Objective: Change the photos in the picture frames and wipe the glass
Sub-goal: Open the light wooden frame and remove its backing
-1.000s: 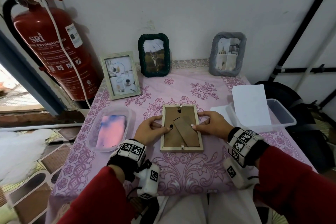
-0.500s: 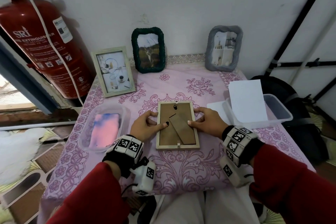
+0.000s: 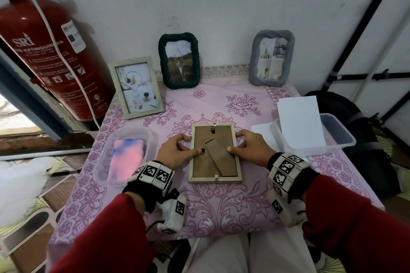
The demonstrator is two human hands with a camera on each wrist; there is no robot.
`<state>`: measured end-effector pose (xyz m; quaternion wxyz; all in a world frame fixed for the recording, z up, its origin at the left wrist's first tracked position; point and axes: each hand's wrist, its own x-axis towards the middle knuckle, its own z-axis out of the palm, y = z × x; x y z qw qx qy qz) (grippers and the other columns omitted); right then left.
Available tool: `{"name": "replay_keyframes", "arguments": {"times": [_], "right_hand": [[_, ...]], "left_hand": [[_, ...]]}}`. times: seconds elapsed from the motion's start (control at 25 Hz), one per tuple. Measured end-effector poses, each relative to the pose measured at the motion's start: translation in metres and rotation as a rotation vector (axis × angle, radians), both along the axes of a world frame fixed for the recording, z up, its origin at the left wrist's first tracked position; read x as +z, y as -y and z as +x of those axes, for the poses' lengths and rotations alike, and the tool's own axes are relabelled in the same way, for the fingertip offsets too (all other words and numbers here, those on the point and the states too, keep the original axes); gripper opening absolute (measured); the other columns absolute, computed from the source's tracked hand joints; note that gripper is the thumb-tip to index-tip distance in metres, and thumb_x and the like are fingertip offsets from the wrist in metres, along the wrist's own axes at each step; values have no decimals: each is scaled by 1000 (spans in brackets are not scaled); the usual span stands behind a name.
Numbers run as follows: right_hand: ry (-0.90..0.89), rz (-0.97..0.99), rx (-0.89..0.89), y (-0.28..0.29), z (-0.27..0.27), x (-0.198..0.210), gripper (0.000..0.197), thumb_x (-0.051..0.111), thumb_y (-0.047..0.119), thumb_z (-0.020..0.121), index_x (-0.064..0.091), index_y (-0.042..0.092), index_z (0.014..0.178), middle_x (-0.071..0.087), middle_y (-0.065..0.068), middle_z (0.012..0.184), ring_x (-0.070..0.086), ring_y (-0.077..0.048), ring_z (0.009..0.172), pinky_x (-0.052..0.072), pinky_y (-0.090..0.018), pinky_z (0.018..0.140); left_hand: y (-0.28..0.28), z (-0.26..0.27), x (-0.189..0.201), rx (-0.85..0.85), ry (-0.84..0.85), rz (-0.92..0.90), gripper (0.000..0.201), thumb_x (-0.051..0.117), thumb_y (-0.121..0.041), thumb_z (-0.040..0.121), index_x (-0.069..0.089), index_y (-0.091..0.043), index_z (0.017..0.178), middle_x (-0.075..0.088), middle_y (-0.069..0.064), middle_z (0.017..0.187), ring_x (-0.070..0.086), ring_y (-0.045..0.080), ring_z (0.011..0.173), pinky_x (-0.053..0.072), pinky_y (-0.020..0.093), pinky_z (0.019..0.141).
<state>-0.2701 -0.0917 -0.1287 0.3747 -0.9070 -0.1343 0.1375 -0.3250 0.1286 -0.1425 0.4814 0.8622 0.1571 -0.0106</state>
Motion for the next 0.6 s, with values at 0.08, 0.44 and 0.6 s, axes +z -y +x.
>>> {"name": "replay_keyframes", "arguments": {"times": [0.08,0.44,0.6], "right_hand": [[13,-24,12,-2,-1,-1,48,68,23,83,51,3,123,61,-15,118,57,-27,109,44,-30,94],[20,-73,16,-5,-1,-1,42,63,23,87,50,1,121,62,-18,114,57,-31,106,45,-36,93],[27,-83,-1,-5,0,-3,38,62,23,87,50,-1,115,62,-19,110,57,-32,102,46,-36,89]], "left_hand": [[1,1,0,3,7,34,37,79,-28,72,57,-15,99,64,4,69,61,20,72,50,32,78],[6,1,-2,32,51,115,21,69,-24,80,58,-17,96,58,-6,61,57,15,63,43,23,70],[5,1,-3,27,60,105,18,69,-21,80,57,-18,92,59,-5,61,56,12,61,44,24,71]]}}
